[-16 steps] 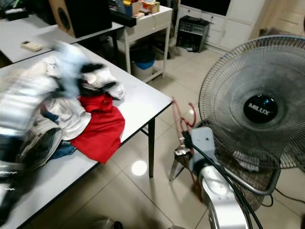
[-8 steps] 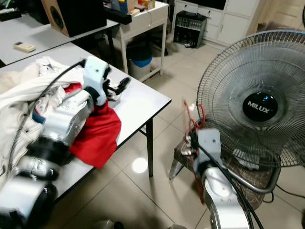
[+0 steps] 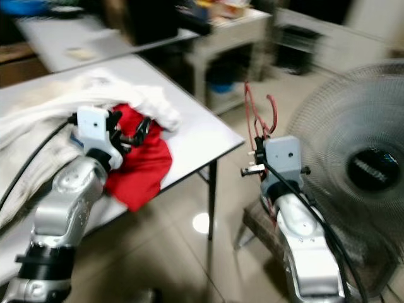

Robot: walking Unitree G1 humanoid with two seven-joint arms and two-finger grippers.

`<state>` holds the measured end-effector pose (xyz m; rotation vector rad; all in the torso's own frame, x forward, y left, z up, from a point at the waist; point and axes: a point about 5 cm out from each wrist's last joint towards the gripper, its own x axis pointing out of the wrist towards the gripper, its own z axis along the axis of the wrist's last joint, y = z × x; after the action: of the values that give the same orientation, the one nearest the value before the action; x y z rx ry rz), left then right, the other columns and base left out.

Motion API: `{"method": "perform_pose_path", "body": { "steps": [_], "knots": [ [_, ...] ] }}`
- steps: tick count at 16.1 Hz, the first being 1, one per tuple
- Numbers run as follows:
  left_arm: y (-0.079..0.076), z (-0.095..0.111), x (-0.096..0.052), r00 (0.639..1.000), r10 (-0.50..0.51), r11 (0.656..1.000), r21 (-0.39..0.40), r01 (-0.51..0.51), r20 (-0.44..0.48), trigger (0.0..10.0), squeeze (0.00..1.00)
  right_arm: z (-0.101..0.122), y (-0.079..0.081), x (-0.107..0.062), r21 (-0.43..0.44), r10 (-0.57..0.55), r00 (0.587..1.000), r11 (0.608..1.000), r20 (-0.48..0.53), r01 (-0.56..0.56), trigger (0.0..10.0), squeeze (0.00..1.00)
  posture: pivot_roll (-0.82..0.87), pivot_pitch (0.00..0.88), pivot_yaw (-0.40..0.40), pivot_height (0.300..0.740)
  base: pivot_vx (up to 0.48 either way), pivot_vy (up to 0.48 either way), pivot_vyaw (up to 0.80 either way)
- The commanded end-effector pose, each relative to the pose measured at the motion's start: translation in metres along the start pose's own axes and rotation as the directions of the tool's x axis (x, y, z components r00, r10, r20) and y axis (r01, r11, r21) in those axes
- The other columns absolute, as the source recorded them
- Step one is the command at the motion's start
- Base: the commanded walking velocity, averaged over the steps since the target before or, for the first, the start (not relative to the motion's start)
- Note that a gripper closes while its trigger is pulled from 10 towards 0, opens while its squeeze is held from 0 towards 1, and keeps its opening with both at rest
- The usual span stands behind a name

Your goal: Hang hanger

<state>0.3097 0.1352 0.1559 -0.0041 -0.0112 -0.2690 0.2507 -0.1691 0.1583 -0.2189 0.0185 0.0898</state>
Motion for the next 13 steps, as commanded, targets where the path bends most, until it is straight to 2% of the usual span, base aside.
{"method": "perform_pose_path", "body": {
  "steps": [1, 2, 4, 6, 10, 12, 13],
  "knots": [
    [-0.007, 0.0, 0.001, 1.0, -0.014, 1.0, 0.025, 0.014, -0.01, 10.0, 0.0, -0.001, 0.0, -0.002, 0.024, 0.011, 1.0, 1.0, -0.012, -0.01, 10.0, 0.0, -0.06, 0.033, 0.023, 0.74, 0.0, 0.48, 0.0],
    [-0.009, 0.001, 0.0, 1.0, -0.021, 0.999, 0.05, 0.022, -0.006, 10.0, 0.0, -0.005, 0.0, -0.004, 0.025, 0.012, 1.0, 1.0, -0.028, -0.011, 10.0, 0.0, -0.06, 0.031, 0.019, 0.74, 0.0, 0.48, 0.0],
    [-0.023, 0.001, -0.003, 0.997, -0.056, 0.994, 0.096, 0.06, -0.043, 10.0, 0.0, -0.019, 0.004, -0.014, 0.003, 0.03, 0.995, 1.0, -0.098, -0.029, 10.0, 0.0, -0.06, 0.029, 0.019, 0.74, 0.0, 0.0, 0.0],
    [-0.026, 0.0, -0.005, 0.997, -0.079, 0.994, 0.073, 0.08, -0.021, 10.0, 0.0, -0.024, 0.004, -0.022, -0.02, 0.018, 0.993, 1.0, -0.118, -0.02, 10.0, 0.0, -0.08, 0.025, 0.03, 0.74, 0.0, 0.0, 0.0],
    [-0.025, -0.004, -0.009, 0.998, -0.068, 0.995, 0.073, 0.069, -0.011, 10.0, 0.0, -0.026, 0.005, -0.021, -0.08, -0.008, 0.992, 0.997, -0.126, -0.002, 10.0, 0.0, -0.08, 0.025, 0.036, 0.74, 0.0, 0.0, 0.0],
    [-0.022, -0.002, -0.009, 0.999, -0.038, 0.997, 0.061, 0.038, -0.005, 10.0, 0.0, -0.021, 0.005, -0.02, -0.033, -0.01, 0.996, 0.999, -0.092, 0.007, 10.0, 0.0, -0.08, 0.027, 0.029, 0.74, 0.287, 0.0, 0.0],
    [-0.021, -0.003, -0.009, 1.0, -0.032, 0.998, 0.058, 0.032, -0.002, 10.0, 0.0, -0.021, 0.005, -0.02, 0.032, -0.009, 0.995, 0.999, -0.097, 0.012, 10.0, 0.0, -0.08, 0.031, 0.025, 0.74, 0.304, 0.0, 0.0]
  ]
}}
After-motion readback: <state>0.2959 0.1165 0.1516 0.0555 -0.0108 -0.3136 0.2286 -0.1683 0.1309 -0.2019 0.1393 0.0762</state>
